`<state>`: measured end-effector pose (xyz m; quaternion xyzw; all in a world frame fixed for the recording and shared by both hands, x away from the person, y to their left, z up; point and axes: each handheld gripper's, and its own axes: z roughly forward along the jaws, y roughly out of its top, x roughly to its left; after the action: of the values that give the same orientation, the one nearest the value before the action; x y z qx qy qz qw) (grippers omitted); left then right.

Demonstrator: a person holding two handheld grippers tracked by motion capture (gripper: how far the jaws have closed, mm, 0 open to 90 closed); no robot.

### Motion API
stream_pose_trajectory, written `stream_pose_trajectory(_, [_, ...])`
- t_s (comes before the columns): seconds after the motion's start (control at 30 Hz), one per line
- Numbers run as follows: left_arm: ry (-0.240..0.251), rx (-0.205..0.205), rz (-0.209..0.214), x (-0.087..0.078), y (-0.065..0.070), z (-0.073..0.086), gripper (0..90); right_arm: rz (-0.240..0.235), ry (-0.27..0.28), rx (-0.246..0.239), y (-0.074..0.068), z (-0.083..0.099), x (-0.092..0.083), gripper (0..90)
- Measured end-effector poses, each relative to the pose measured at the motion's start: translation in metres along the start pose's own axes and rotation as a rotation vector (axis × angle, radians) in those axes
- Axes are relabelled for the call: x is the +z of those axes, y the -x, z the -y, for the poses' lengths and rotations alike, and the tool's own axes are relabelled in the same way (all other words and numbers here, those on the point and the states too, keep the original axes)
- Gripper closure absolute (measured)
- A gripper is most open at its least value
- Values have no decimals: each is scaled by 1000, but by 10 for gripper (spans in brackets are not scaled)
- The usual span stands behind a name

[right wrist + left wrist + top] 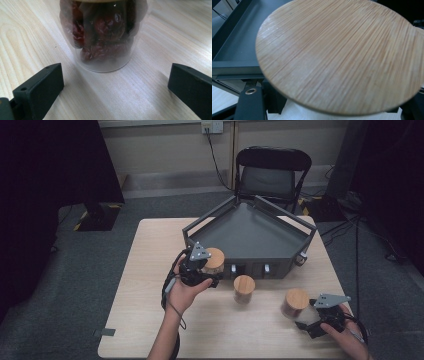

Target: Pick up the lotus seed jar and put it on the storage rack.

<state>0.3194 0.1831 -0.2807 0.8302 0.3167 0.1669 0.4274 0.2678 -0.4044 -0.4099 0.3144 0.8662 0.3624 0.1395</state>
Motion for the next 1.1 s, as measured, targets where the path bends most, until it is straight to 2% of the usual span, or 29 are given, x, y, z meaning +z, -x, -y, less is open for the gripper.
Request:
stream_pose_trajectory(0.2, [-1, 13, -9, 0, 2, -9, 258, 0, 0, 0, 0, 0, 0, 0])
stream_pose_trajectory(0.6, [6, 9, -18, 2, 0, -23, 258, 0, 0, 0, 0, 0, 0, 0])
stream_pose_trajectory(1.1, [4, 12, -36, 13, -1, -42, 258, 0, 0, 0, 0, 0, 0, 0])
